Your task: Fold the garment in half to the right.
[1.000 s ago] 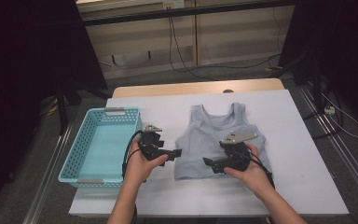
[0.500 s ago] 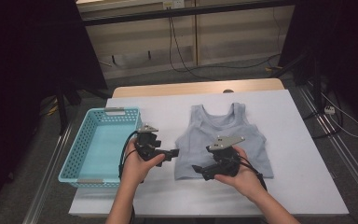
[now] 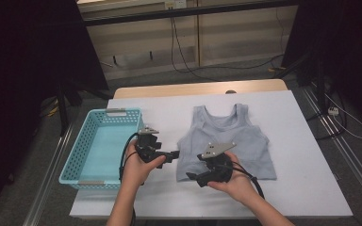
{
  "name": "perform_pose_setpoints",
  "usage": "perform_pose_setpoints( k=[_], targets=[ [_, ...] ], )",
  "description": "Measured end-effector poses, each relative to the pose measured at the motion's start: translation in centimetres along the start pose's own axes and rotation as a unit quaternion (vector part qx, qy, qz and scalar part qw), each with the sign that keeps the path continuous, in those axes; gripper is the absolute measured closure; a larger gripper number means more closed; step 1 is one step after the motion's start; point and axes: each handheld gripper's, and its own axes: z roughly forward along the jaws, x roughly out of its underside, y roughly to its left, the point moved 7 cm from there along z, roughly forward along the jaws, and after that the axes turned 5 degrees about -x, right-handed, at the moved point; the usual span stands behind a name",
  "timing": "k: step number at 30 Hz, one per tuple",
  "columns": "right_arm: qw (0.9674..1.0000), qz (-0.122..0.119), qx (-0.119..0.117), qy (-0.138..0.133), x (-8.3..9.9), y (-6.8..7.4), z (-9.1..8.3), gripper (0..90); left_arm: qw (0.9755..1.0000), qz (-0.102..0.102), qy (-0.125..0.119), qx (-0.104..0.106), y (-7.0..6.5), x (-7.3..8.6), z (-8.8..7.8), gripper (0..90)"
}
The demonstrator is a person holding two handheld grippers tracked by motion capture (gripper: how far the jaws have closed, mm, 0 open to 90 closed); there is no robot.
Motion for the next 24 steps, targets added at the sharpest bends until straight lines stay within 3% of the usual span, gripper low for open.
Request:
perform_pose_setpoints(
  k=[5,6,13,18,24],
  targets=[
    [0.9999,-0.009,0.005,0.011,0.4,-0.1,0.8,25.0,1.0,-0.001,0.003,0.002,-0.1,0.2,0.2,12.8],
    [0.9999,-0.008,0.004,0.012,0.4,-0.1,0.9,25.8,0.9999,0.007,0.01,0.004,0.0,0.3,0.2,12.8],
    [0.9996,-0.015,-0.013,0.019,0.7,0.4,1.5,32.5,1.0,0.0,0.006,0.0,0.1,0.3,0.3,12.9],
    [0.9991,-0.019,-0.003,0.038,1.0,0.6,2.1,33.1,1.0,0.003,0.008,-0.001,0.2,0.4,0.2,13.1],
    [0.9988,-0.019,-0.007,0.045,1.3,0.7,3.0,32.3,1.0,0.0,0.008,-0.003,0.4,0.5,0.1,13.1]
  ],
)
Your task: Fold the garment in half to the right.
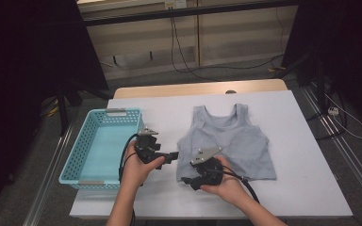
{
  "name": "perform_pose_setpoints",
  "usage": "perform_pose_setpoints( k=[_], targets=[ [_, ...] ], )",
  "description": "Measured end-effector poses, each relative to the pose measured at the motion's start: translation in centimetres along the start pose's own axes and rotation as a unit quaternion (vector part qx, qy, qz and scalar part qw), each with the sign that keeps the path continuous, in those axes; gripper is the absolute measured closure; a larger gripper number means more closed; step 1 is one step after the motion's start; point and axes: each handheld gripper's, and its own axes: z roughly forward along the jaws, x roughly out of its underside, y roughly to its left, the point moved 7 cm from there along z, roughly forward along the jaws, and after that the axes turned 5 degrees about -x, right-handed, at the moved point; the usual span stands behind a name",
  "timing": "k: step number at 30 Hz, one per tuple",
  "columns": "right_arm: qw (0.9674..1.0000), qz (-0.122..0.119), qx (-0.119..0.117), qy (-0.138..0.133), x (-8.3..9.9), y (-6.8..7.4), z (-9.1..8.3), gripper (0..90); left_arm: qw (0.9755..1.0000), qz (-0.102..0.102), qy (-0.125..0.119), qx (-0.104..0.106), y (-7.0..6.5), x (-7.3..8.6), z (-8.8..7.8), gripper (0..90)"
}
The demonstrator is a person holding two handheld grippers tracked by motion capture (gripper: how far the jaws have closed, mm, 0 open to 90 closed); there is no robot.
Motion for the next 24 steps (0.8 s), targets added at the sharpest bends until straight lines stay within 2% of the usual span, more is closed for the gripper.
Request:
perform_pose_setpoints(
  k=[3,5,6,13,24],
  targets=[
    [0.9998,-0.013,0.009,0.009,0.23,0.24,0.56,28.9,1.0,-0.004,0.0,0.001,0.01,0.06,0.09,13.1],
    [0.9989,-0.038,0.022,0.019,0.27,0.44,0.72,28.9,1.0,-0.004,0.003,0.001,0.07,0.17,0.17,13.3],
    [0.9987,-0.041,0.025,0.02,0.31,0.52,0.76,29.0,1.0,-0.005,0.002,-0.001,0.11,0.21,0.25,13.3],
    [0.9988,-0.038,0.027,0.019,0.41,0.43,0.77,30.1,1.0,-0.001,0.008,-0.001,0.05,0.38,0.41,13.6],
    [0.9989,-0.027,0.036,0.015,0.31,0.1,0.76,38.8,1.0,-0.002,0.004,-0.002,0.12,0.11,0.28,13.7]
  ],
)
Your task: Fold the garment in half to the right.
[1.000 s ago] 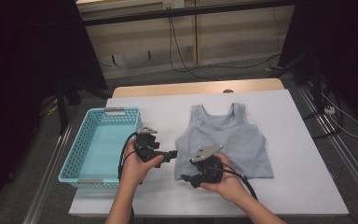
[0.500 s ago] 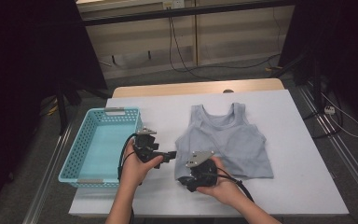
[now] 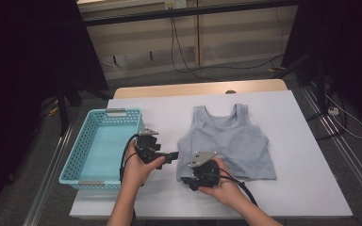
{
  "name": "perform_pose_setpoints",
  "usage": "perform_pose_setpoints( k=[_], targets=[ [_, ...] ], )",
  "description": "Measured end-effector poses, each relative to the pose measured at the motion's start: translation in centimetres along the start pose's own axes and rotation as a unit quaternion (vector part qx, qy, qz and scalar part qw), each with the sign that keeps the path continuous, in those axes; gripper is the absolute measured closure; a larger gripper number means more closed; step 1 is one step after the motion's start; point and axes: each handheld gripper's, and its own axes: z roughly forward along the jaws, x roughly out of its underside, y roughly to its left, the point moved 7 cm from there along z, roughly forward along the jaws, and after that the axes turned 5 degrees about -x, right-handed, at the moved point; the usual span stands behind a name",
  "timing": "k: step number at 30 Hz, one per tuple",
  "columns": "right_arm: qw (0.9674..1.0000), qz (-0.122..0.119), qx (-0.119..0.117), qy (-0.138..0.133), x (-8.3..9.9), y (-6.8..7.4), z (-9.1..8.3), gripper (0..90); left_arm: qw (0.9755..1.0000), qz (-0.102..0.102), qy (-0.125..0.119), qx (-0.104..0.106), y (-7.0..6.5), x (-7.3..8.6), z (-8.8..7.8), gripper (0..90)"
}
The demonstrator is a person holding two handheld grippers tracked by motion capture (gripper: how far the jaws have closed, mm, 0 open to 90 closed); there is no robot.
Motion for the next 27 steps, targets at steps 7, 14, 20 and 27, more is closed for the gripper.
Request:
perform_pose_setpoints(
  k=[7,14,20,27],
  targets=[
    [0.9999,0.011,0.009,-0.004,-0.1,-0.6,-0.1,54.6,1.0,-0.002,-0.004,0.001,0.0,-0.2,0.0,13.8],
    [0.9994,0.029,0.015,-0.012,-0.1,-1.2,-0.2,67.9,1.0,-0.002,-0.006,0.002,-0.1,-0.2,0.1,13.9],
    [0.9994,0.027,0.016,-0.014,-0.2,-1.2,-0.1,77.2,1.0,-0.003,-0.007,0.003,-0.1,-0.3,0.0,14.1],
    [0.9991,0.036,0.008,-0.02,-0.3,-1.4,-0.2,81.6,0.9997,-0.015,-0.019,0.006,0.3,-0.7,0.4,15.1]
  ],
)
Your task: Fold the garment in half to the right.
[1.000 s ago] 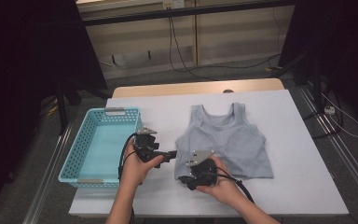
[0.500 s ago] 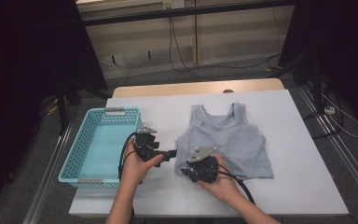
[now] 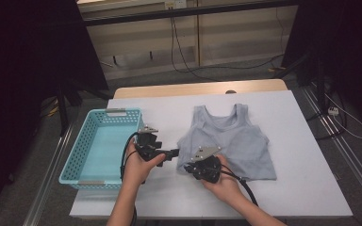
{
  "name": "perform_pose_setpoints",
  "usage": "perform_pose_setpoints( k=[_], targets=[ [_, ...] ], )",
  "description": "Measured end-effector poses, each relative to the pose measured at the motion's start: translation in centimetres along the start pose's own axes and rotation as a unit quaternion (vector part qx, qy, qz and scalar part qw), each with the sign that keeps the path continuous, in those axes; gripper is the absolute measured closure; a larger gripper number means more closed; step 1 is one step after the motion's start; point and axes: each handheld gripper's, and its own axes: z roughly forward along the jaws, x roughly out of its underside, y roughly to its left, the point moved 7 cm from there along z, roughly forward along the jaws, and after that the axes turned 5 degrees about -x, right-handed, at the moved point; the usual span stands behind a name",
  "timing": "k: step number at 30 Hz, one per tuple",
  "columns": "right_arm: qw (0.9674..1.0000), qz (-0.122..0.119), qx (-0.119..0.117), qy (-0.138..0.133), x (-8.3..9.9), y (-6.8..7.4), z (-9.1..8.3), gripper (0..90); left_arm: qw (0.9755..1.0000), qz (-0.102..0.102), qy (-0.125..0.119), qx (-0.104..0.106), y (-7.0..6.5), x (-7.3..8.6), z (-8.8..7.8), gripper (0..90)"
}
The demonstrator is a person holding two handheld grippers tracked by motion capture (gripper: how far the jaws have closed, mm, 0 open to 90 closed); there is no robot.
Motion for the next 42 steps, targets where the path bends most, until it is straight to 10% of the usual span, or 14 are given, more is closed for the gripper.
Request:
perform_pose_setpoints(
  k=[16,42],
  targets=[
    [0.9985,0.012,-0.048,-0.024,0.0,1.4,-2.2,83.6,0.9998,0.012,-0.018,-0.005,-0.2,-2.0,0.4,17.5],
    [0.997,0.013,-0.07,-0.03,0.2,2.6,-3.6,83.7,1.0,0.004,-0.002,0.007,0.3,-5.0,6.1,23.1]
  ],
)
